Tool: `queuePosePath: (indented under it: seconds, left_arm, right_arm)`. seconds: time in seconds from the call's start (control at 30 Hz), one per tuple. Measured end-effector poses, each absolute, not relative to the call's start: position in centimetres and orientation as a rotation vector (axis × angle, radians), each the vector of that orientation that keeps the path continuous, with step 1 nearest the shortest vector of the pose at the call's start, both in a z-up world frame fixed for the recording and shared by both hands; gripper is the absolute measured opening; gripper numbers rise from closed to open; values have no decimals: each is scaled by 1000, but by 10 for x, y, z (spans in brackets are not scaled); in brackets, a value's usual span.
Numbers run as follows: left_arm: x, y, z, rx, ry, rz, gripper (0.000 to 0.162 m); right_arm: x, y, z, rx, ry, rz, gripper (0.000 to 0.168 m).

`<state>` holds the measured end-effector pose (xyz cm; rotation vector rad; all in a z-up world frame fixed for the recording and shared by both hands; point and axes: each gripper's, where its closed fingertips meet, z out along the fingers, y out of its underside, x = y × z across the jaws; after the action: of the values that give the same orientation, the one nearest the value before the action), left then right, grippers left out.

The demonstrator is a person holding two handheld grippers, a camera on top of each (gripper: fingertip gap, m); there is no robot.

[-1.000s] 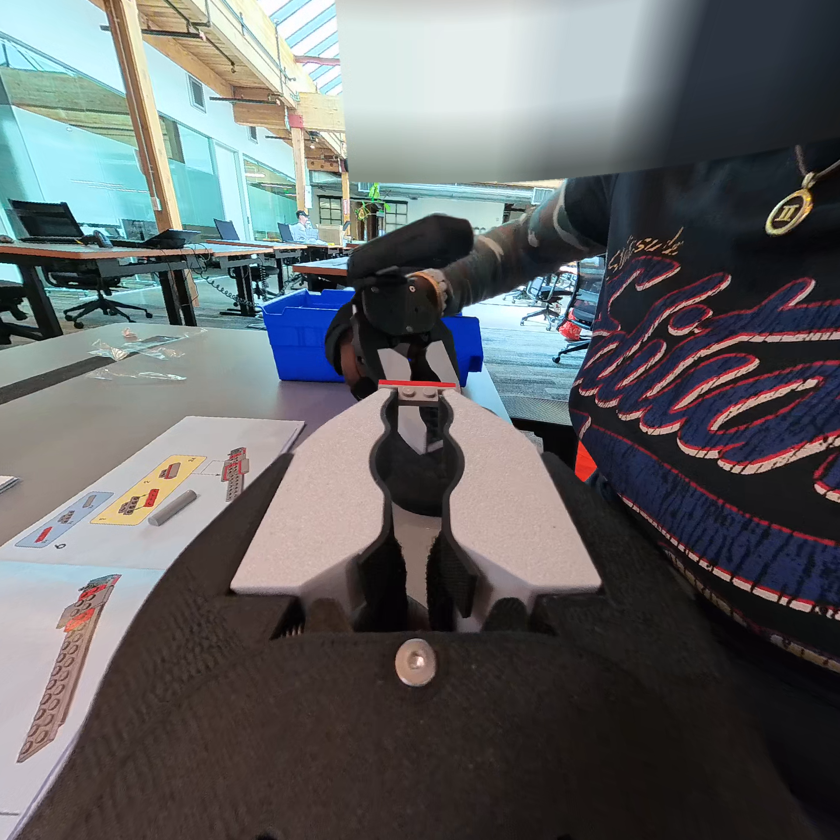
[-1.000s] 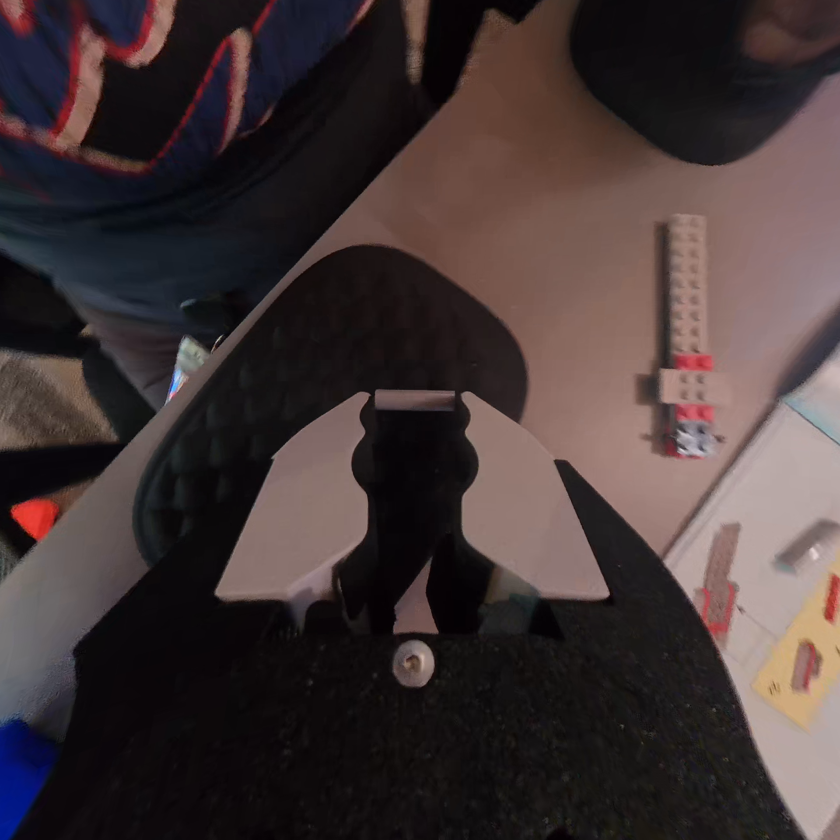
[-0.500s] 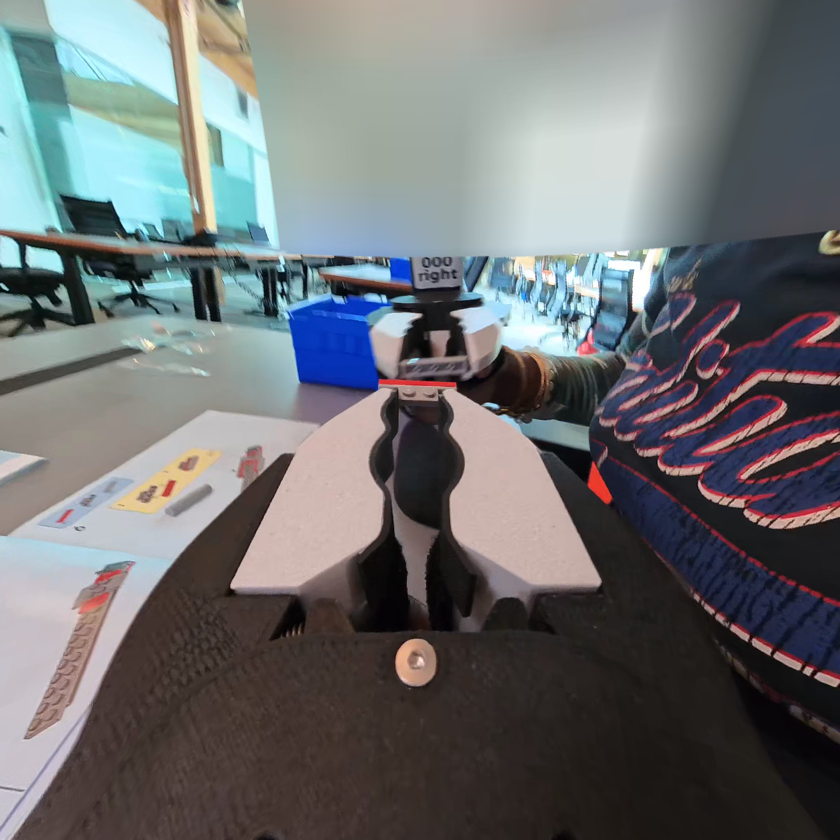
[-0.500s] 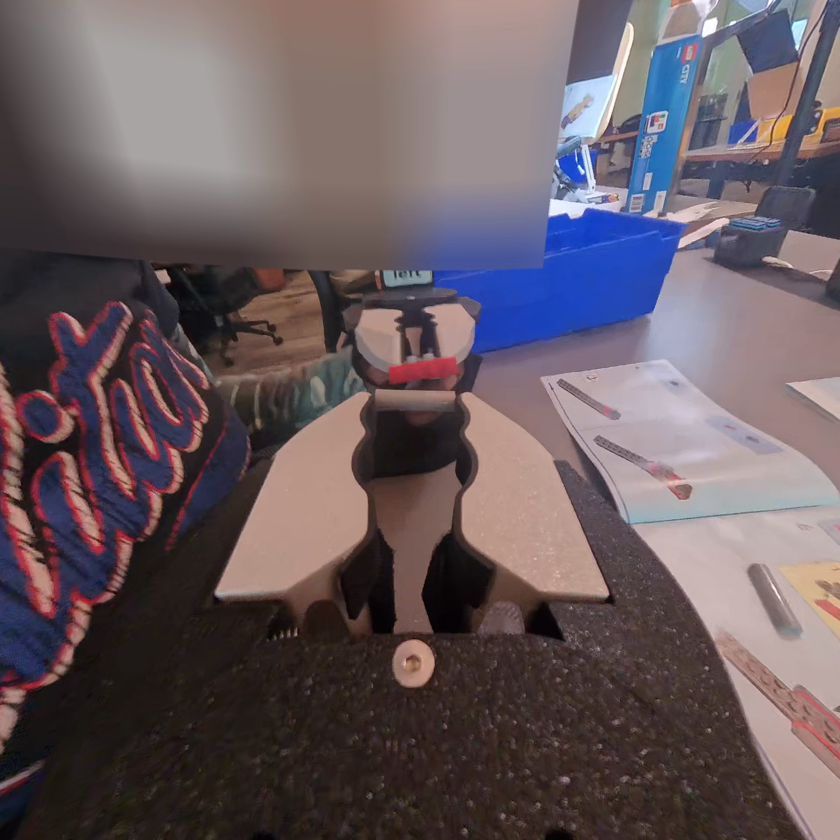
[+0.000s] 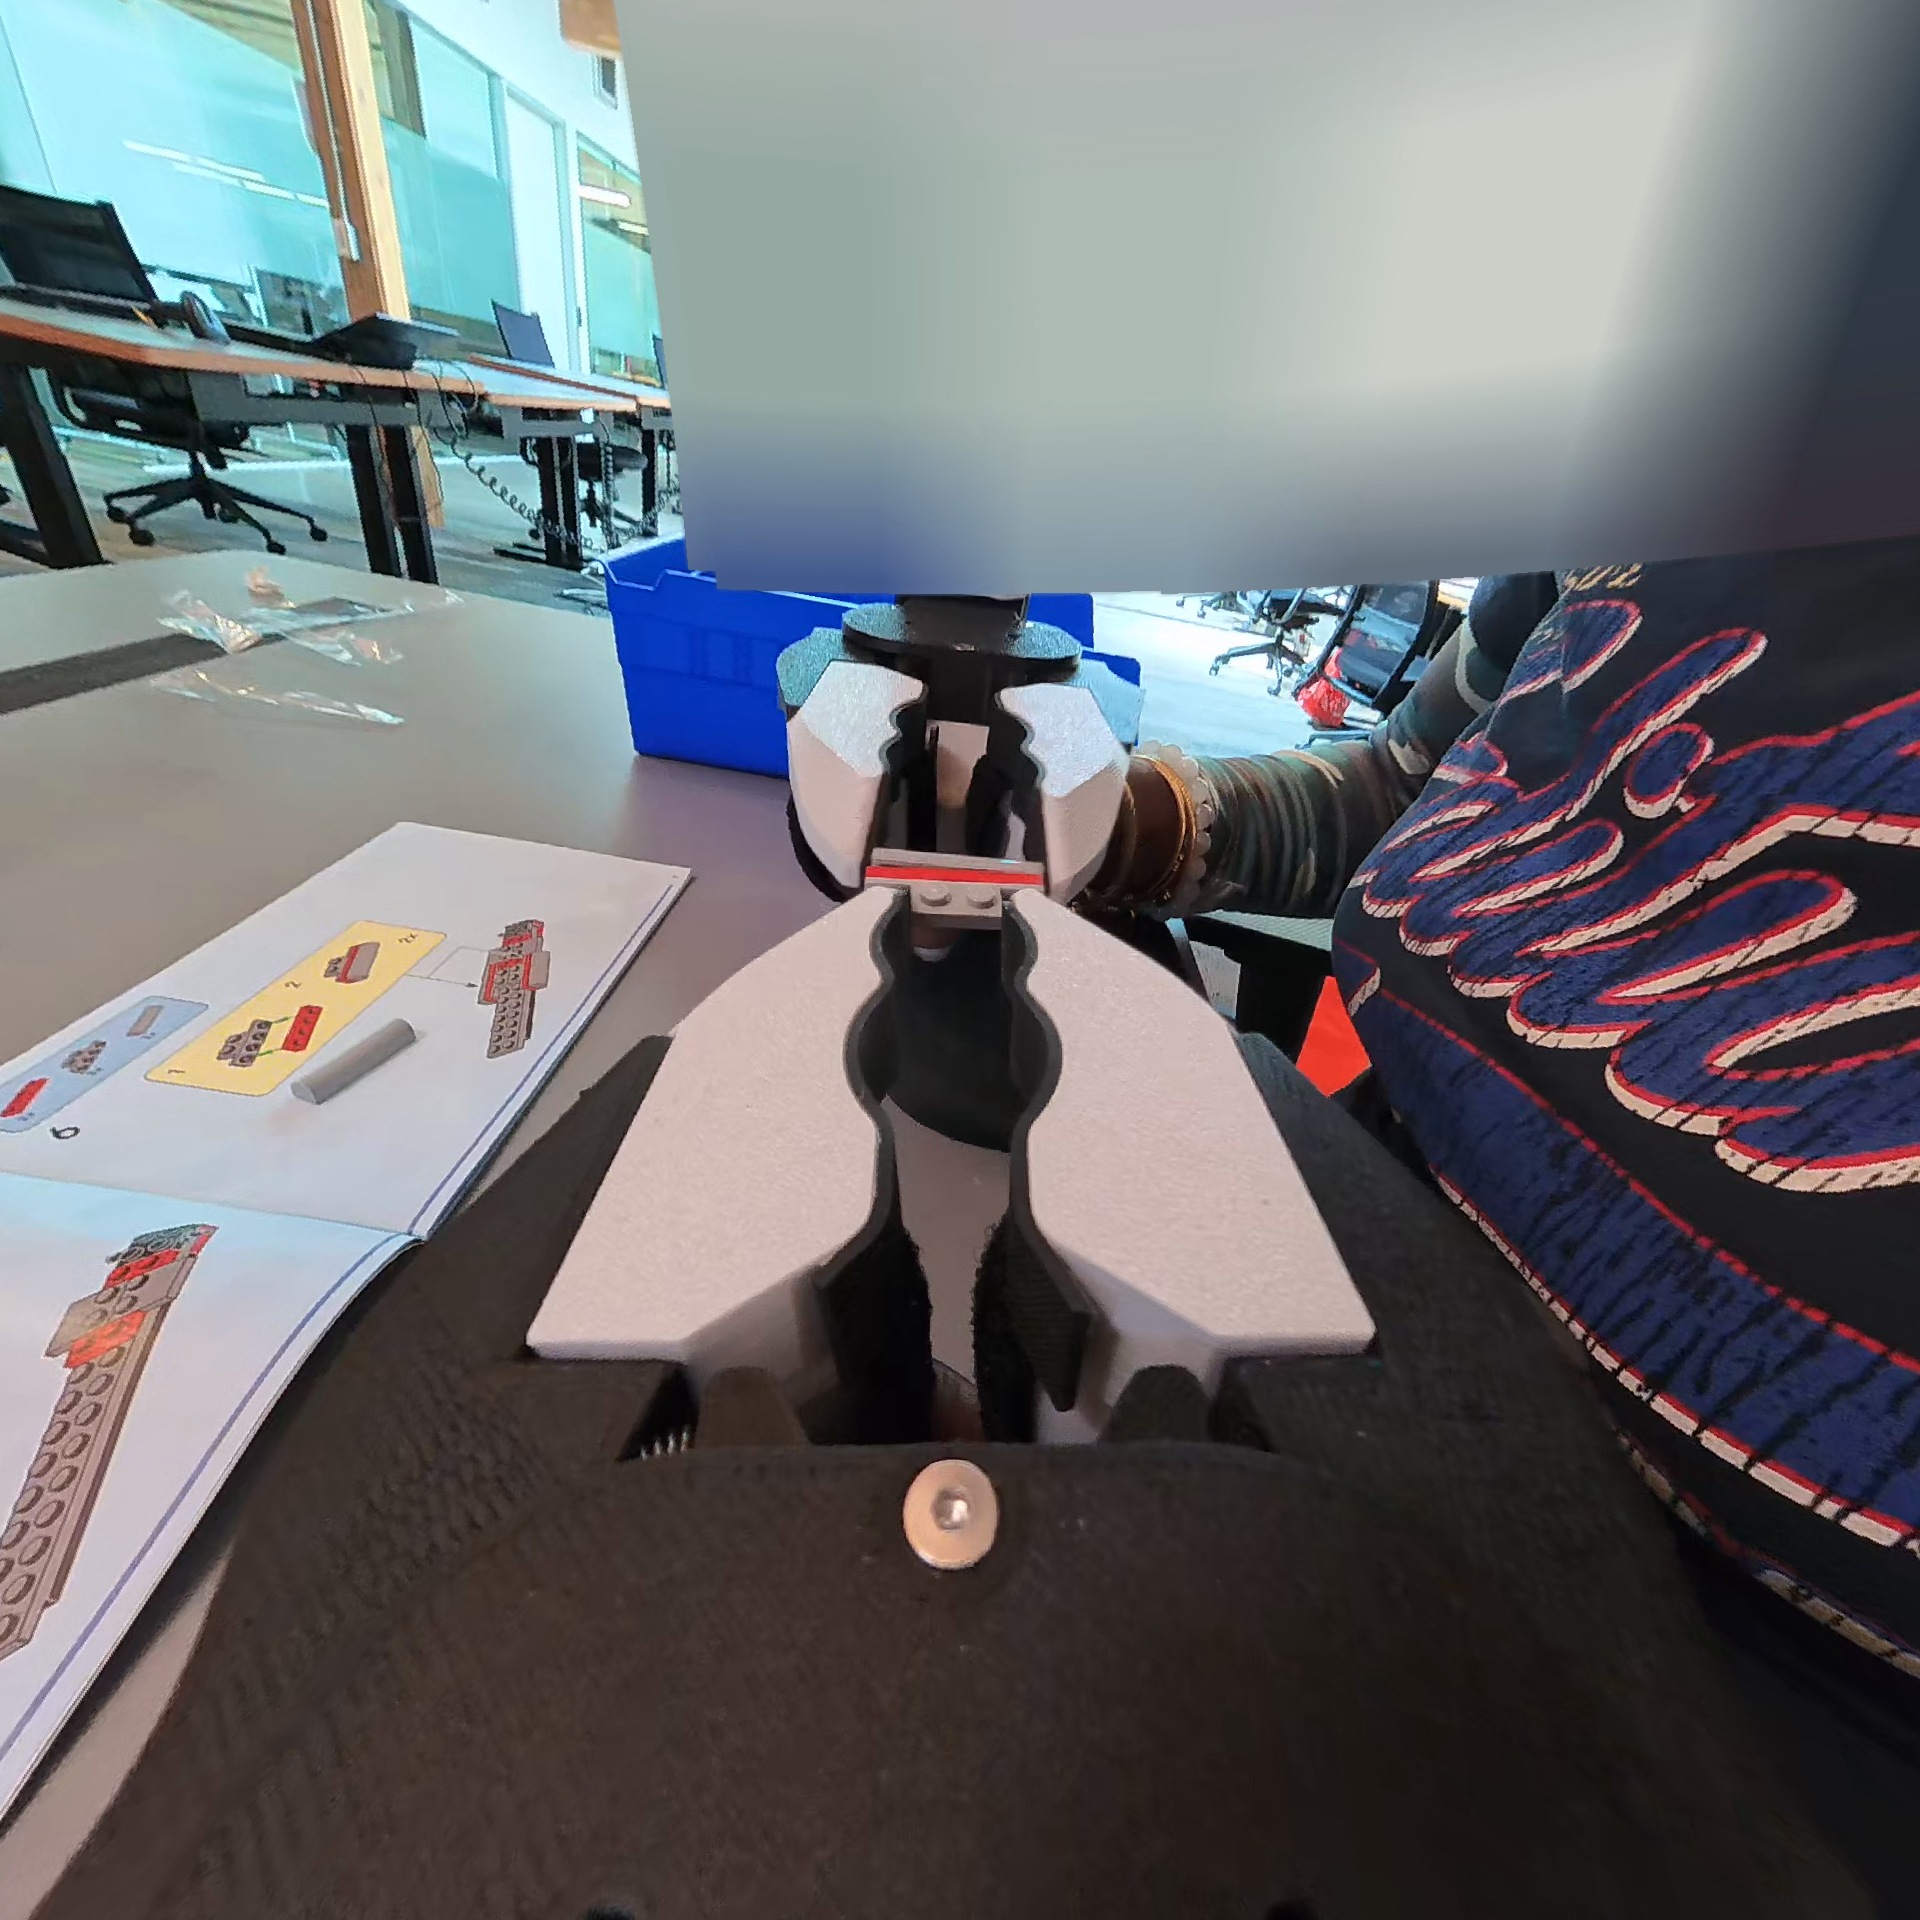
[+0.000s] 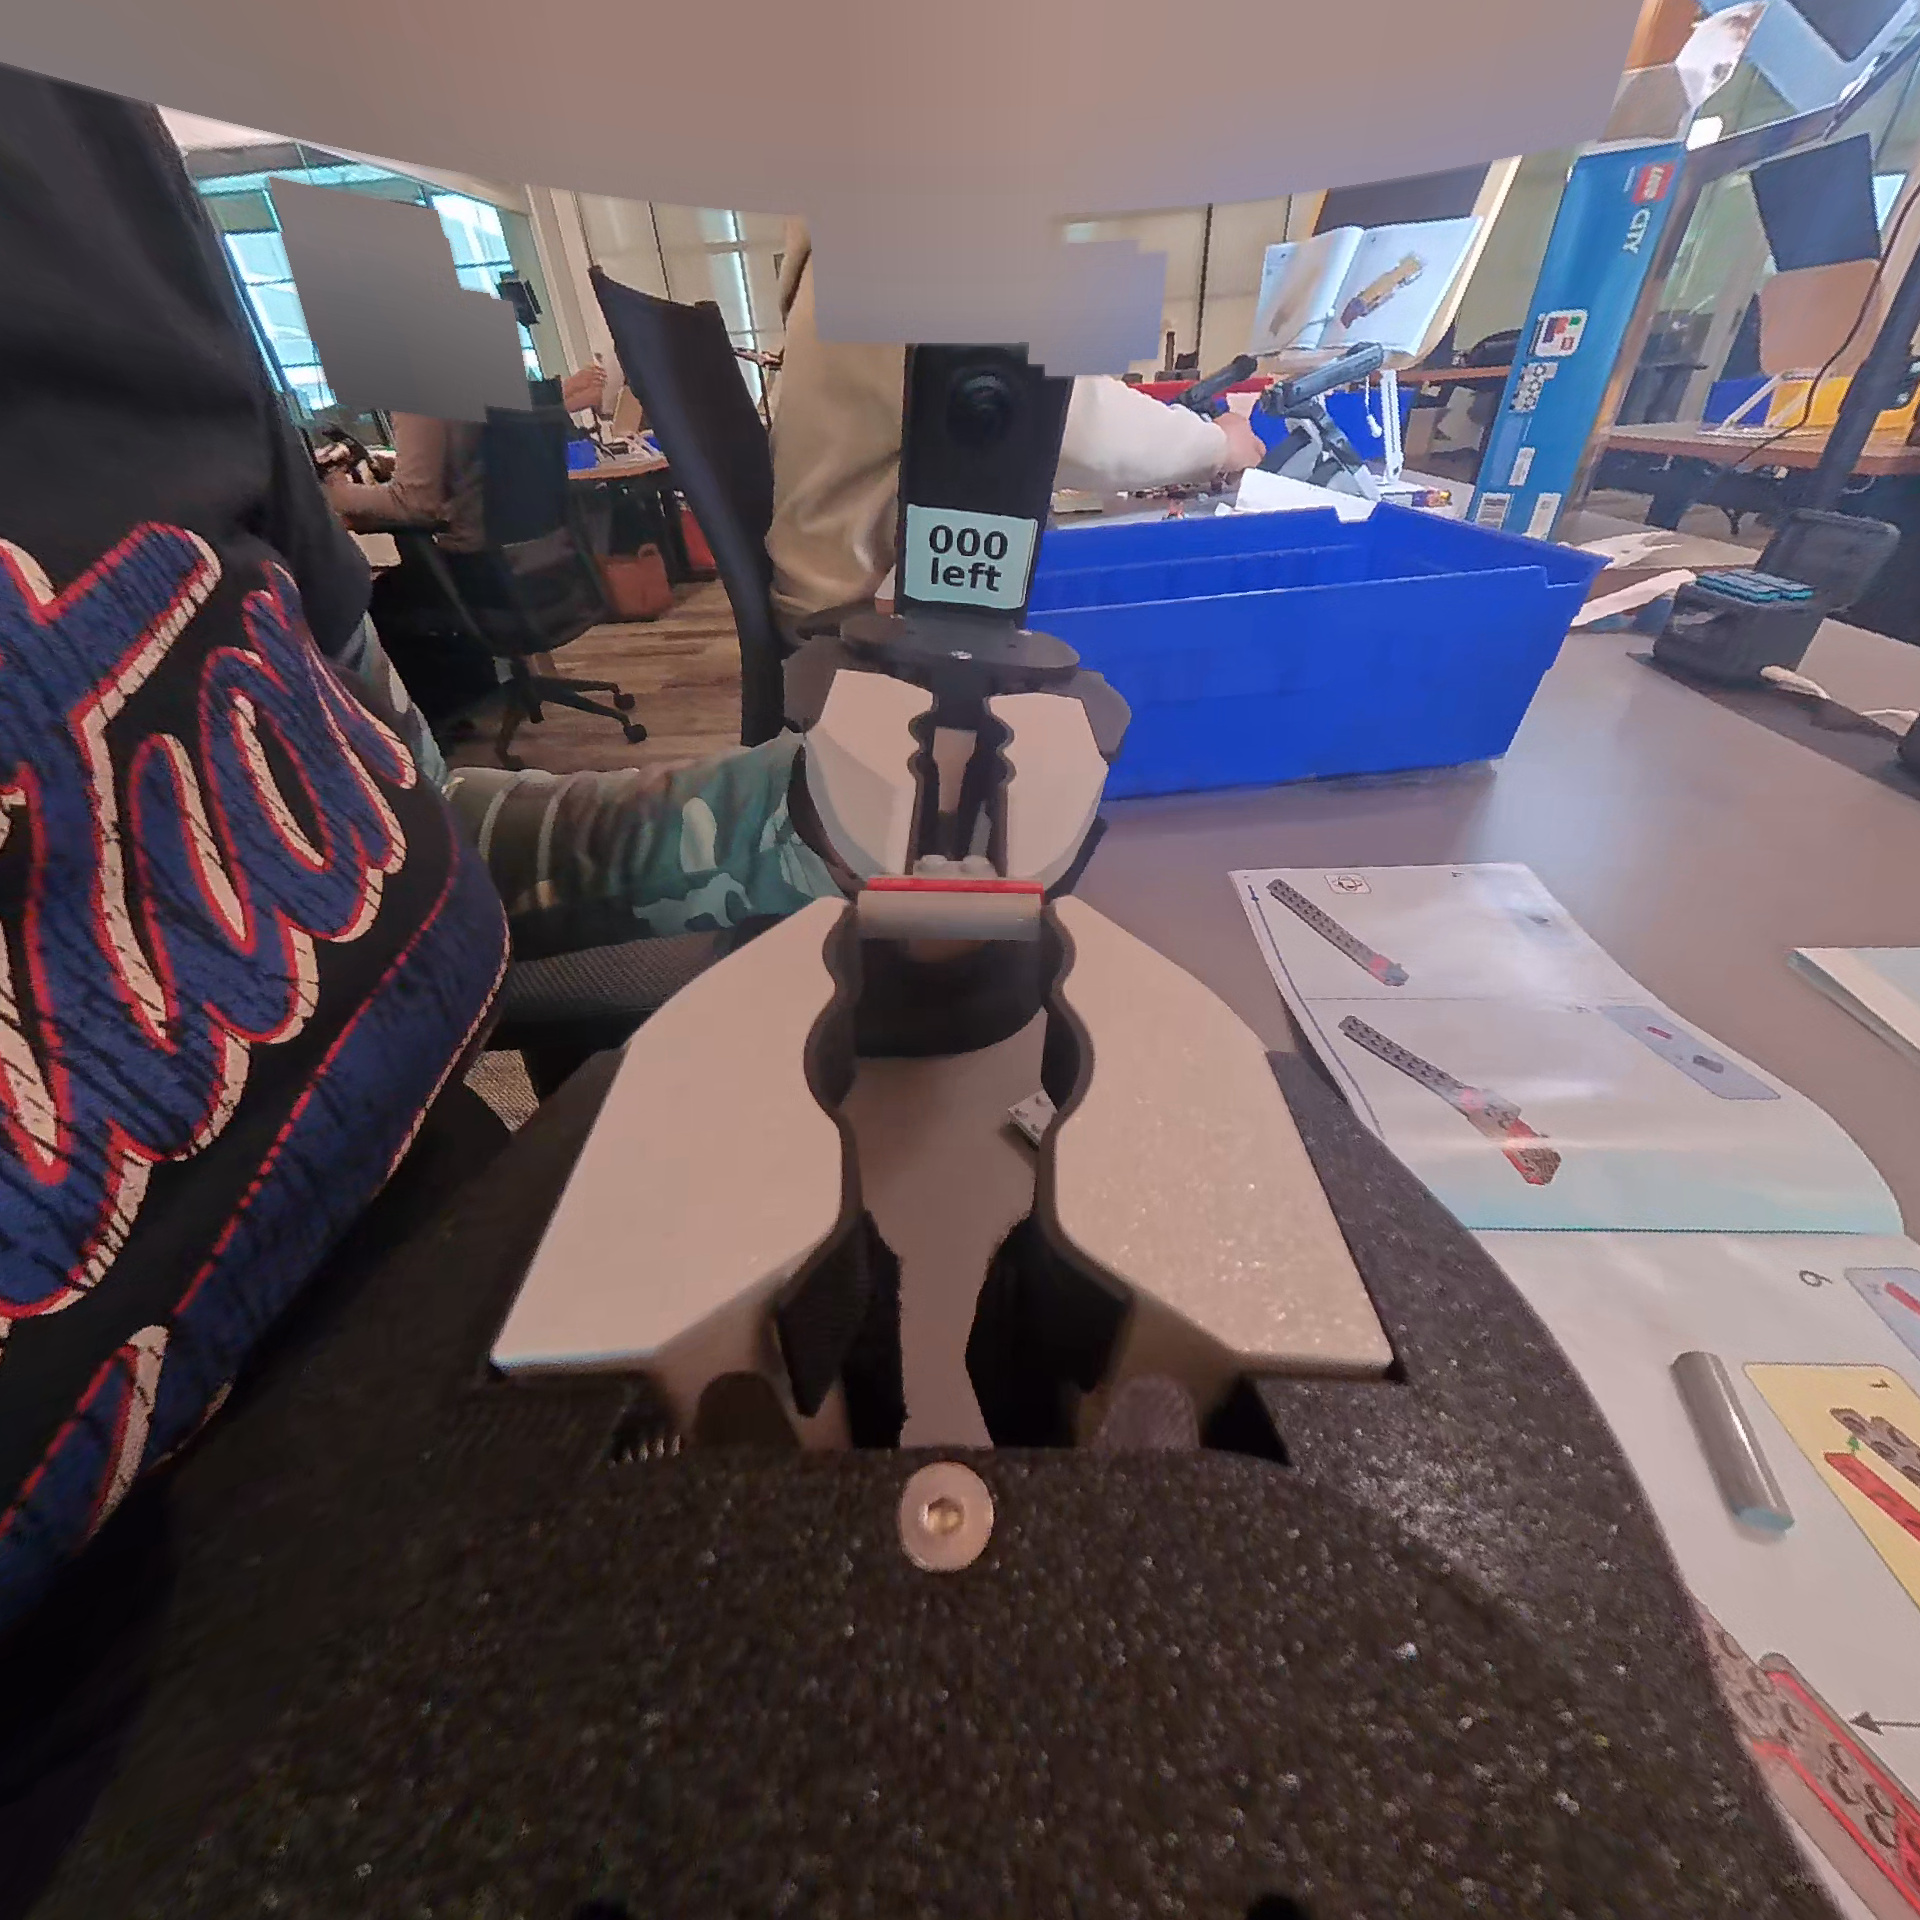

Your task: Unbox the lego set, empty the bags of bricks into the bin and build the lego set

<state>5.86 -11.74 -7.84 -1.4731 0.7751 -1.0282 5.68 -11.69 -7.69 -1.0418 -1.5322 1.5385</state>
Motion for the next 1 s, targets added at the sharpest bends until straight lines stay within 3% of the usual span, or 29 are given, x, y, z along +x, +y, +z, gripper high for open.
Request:
queuePosePath:
  seconds: [1.0]
  left_arm:
    - [64, -116, -98, -1655, 848, -973, 16]
  right_arm:
    - [64, -115, -98, -1089, -1698, 1366, 33]
